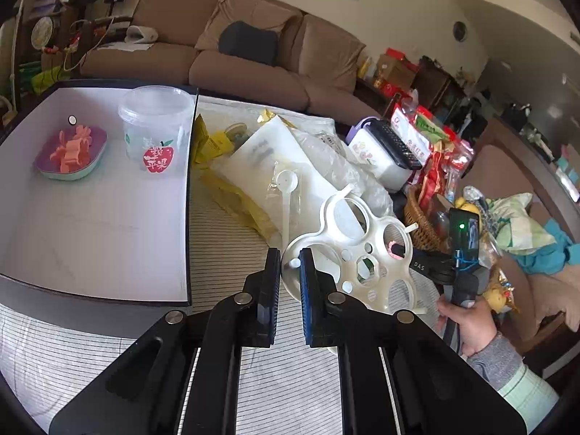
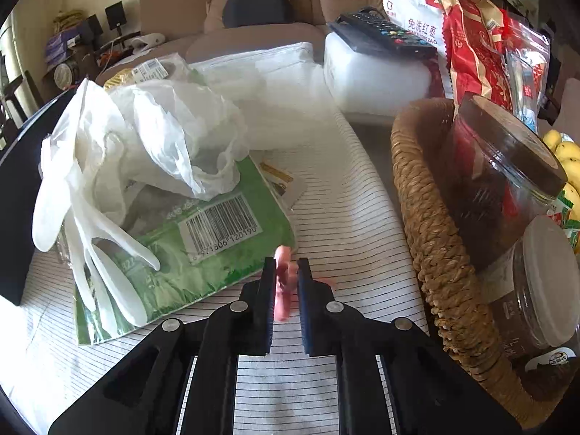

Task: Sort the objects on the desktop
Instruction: 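Hold the ring holder with the left gripper while the right gripper grasps the pink flower clip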

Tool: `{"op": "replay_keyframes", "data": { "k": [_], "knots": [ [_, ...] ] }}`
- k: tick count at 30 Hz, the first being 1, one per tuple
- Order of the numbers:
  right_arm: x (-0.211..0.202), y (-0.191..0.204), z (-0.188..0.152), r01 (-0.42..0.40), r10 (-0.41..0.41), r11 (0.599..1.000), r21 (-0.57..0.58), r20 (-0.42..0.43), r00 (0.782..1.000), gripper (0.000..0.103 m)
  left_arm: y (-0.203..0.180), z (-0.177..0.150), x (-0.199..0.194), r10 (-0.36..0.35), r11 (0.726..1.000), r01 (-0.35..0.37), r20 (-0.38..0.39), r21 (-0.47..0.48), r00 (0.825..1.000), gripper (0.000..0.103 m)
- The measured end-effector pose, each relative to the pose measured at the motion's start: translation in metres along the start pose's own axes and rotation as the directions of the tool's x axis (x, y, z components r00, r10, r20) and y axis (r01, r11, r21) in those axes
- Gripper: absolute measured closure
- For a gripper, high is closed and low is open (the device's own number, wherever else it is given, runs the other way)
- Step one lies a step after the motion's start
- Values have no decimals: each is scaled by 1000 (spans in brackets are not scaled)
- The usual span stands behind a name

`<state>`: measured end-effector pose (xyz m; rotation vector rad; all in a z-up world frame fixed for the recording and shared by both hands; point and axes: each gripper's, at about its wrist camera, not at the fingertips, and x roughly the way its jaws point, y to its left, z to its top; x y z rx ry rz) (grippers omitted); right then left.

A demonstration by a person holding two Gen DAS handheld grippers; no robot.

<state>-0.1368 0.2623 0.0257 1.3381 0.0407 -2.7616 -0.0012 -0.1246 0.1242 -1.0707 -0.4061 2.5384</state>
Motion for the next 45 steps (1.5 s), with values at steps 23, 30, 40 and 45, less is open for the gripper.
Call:
{"op": "replay_keyframes", "data": {
  "k": [23,30,40,45],
  "knots": [
    [-25,-5,-11,31,-31,1000,0,4,999,53,26,10,-28,-21,997,25,55,-67,998,93],
    [-10,21,-9,62,-62,996,-57,8,998,42,21,8,-21,-25,998,28,37,-62,999,93],
    [-10,45,-24,-181,173,980,-77,-100,980,99,25,9,-17,-40,996,42,29,-83,999,93],
    [-38,52,-29,-144,138,981,-133,-48,989,94,22,10,-17,-48,995,51,29,-83,998,93]
  ]
}}
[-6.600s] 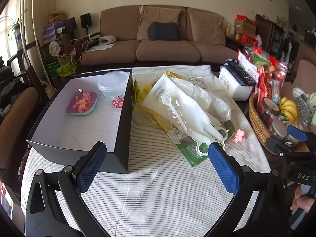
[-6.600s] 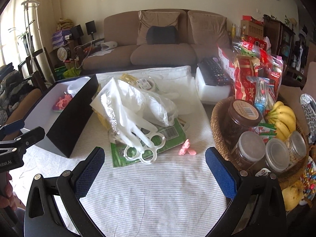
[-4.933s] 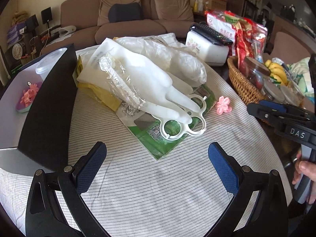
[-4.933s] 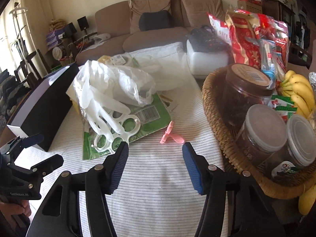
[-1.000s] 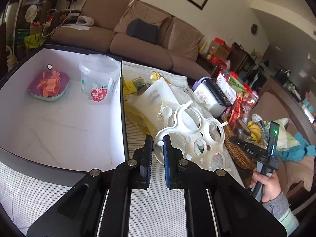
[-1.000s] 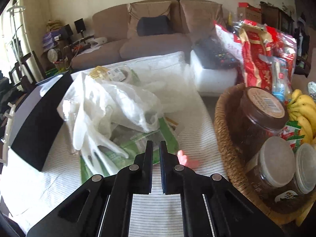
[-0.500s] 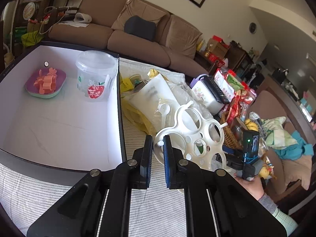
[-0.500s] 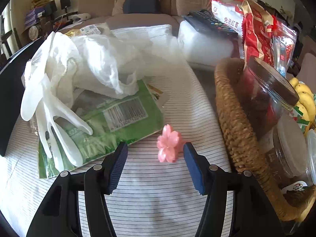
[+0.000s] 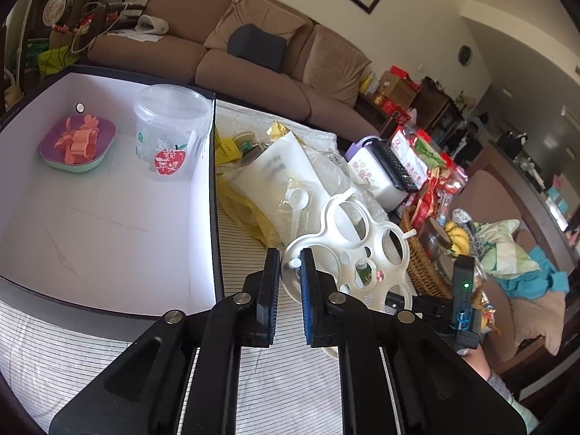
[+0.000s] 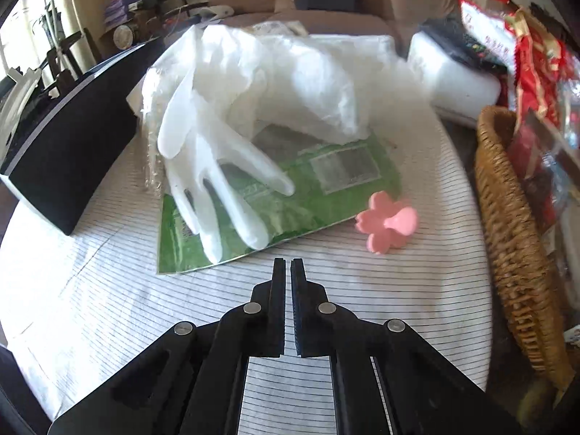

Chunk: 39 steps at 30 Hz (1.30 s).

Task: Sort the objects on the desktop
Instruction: 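Hold the ring holder with the left gripper while the right gripper grasps the pink flower clip, then carry the ring holder and flower clip with both grippers over the black box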

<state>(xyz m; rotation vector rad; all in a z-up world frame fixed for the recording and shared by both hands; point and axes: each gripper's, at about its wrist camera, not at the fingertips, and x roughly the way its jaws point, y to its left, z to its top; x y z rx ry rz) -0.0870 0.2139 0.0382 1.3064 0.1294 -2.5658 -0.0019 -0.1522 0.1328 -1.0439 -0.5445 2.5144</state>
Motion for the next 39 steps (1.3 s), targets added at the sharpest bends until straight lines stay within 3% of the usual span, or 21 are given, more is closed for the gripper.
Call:
{"op": "replay_keyframes", "data": {
  "k": [3,4,11,17,19,22,29,35,39],
  "knots": [
    [-7,-24,4,59,-63,994,95,46,997,44,-4,-2,2,7,1000,-6,-7,15,1000,93],
    [-5,-32,7,74,-80,991,115,49,996,42,-4,-3,3,10,1000,-10,-11,19,1000,93],
    [35,-51,14,114,-114,991,72,-5,993,42,-5,-5,10,10,1000,-9,-27,18,1000,93],
    [44,-61,13,63,-63,997,39,2,998,43,-6,-6,11,14,1000,-13,-35,25,999,92],
    [44,-63,12,30,-30,999,36,2,1000,59,-5,-6,12,13,1000,-12,-36,18,999,92],
    [40,-58,10,48,-48,999,3,-1,999,59,-6,-5,13,8,1000,-8,-36,16,999,92],
    [-8,-34,10,51,-49,998,-37,73,996,59,-8,-3,8,-9,1000,9,-22,23,1000,91],
    [-67,4,40,-50,58,998,-45,215,975,59,-2,6,-13,7,1000,-7,40,21,999,91],
    [-78,45,74,-163,173,985,-63,232,957,59,19,19,-38,16,1000,-14,94,-19,995,91]
  ]
}}
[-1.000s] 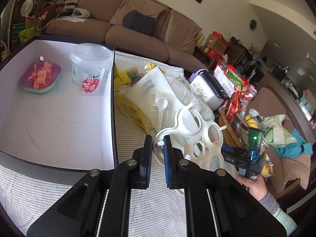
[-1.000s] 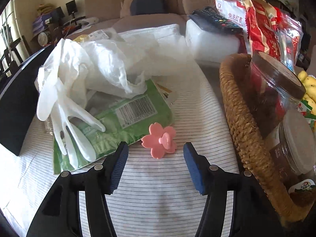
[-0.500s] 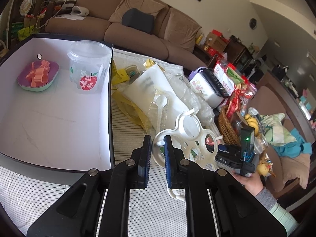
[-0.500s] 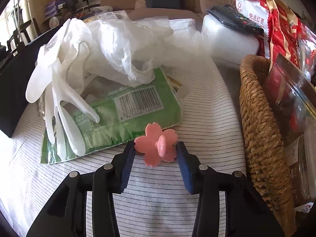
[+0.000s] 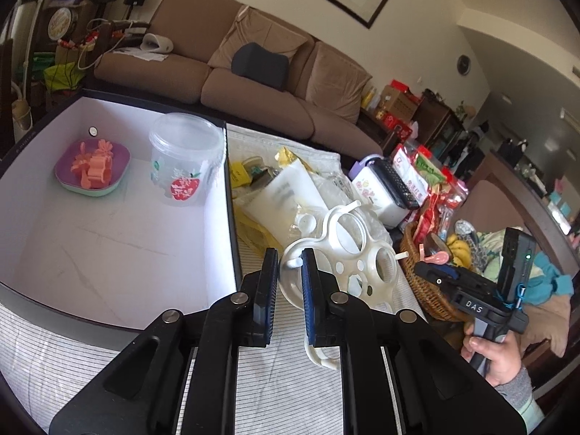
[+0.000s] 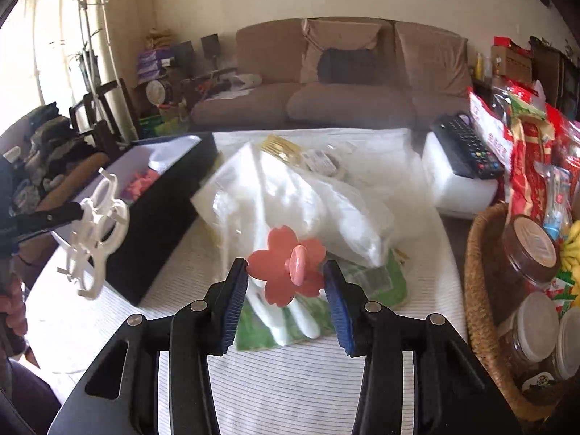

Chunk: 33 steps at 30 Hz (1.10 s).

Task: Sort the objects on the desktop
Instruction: 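Carry the ring holder and flower clip with both grippers over the black box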

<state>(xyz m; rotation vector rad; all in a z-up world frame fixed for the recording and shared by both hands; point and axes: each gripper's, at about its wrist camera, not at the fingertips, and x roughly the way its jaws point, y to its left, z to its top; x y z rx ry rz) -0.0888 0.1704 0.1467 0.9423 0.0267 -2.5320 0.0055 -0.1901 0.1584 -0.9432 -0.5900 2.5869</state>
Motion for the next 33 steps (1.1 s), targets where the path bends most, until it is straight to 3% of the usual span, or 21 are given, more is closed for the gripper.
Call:
{"op": "replay_keyframes", "data": {
  "k": [5,7,13,17,23,26,33],
  "knots": [
    [3,60,41,-124,125,991,-57,22,992,59,41,24,-32,37,996,-33,48,-81,998,91],
    [12,86,62,-162,165,982,-100,20,986,59,56,39,-42,100,993,-98,42,-61,994,91],
    [60,162,107,-269,272,941,-204,-16,962,59,102,87,-85,297,954,-299,81,12,952,91],
    [120,220,130,-320,303,914,-249,-104,947,59,142,113,-93,369,929,-370,93,-9,925,91],
    [236,288,147,-375,301,899,-228,-302,905,59,191,134,-70,405,914,-403,71,-45,911,91],
    [289,303,144,-345,246,912,-221,-378,893,59,205,136,-60,416,909,-415,66,-36,907,88],
    [349,311,136,-315,196,926,-206,-451,871,58,223,135,-41,425,905,-425,49,-8,904,88]
  ]
}}
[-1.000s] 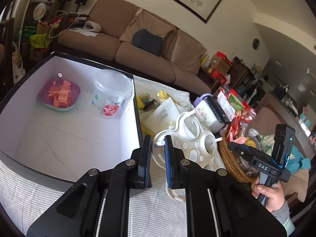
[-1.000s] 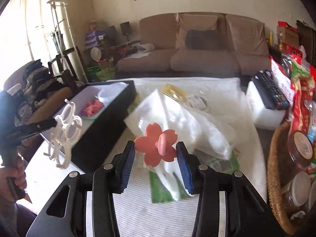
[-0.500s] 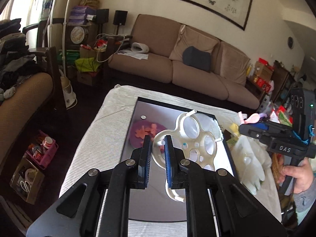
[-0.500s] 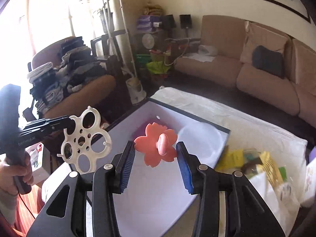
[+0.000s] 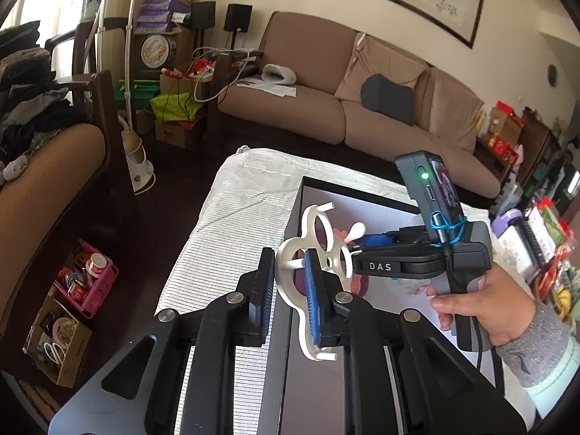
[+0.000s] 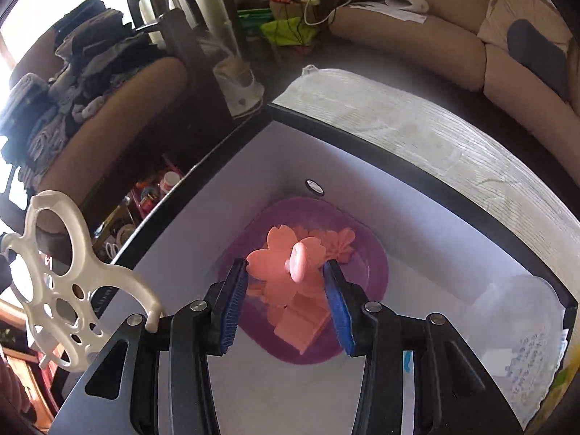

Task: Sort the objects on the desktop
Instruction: 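Carry the ring holder and flower clip with both grippers over the black box, then drop the flower clip onto the purple plate while the left gripper lowers the ring holder onto it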

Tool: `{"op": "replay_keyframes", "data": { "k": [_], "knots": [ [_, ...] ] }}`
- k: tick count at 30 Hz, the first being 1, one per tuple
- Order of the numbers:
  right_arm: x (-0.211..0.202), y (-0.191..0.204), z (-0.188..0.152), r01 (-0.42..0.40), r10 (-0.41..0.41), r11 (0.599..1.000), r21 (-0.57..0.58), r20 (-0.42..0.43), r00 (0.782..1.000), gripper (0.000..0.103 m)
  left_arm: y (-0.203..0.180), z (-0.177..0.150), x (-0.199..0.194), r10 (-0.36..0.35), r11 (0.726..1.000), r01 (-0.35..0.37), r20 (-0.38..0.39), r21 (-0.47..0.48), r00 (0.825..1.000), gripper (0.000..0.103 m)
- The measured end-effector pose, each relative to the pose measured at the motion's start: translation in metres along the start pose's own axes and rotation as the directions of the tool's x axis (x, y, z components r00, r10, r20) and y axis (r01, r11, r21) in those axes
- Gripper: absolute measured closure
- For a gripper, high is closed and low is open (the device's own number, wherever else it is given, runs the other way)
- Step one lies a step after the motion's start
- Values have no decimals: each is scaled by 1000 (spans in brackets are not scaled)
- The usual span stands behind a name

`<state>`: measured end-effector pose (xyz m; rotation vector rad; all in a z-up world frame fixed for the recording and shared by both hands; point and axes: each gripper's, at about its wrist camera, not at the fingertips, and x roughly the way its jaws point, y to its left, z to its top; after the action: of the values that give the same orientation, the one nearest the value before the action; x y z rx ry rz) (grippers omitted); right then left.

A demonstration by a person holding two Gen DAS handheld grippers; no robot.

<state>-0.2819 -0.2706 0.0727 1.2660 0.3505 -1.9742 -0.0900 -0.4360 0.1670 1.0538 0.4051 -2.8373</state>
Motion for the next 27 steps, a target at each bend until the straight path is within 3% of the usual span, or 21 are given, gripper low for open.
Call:
{"op": "replay_keyframes", "data": {
  "k": [7,10,13,21,27],
  "knots": [
    [-2,-2,6,12,-12,1000,27,13,1000,54,5,-3,8,-3,1000,3,-3,-16,1000,88],
    [-35,-2,3,10,-10,1000,1,73,997,52,2,-1,11,-5,1000,5,-4,-10,1000,88],
    [-73,-4,-6,19,-14,999,-38,126,992,44,-8,5,21,-17,1000,17,-17,-7,1000,88],
    [-136,-23,-41,62,-49,996,-68,179,983,44,-48,30,80,-40,999,42,-81,14,996,88],
    [-152,-34,-59,50,-35,996,-74,190,981,44,-69,42,131,61,997,-52,-136,63,989,88]
  ]
}}
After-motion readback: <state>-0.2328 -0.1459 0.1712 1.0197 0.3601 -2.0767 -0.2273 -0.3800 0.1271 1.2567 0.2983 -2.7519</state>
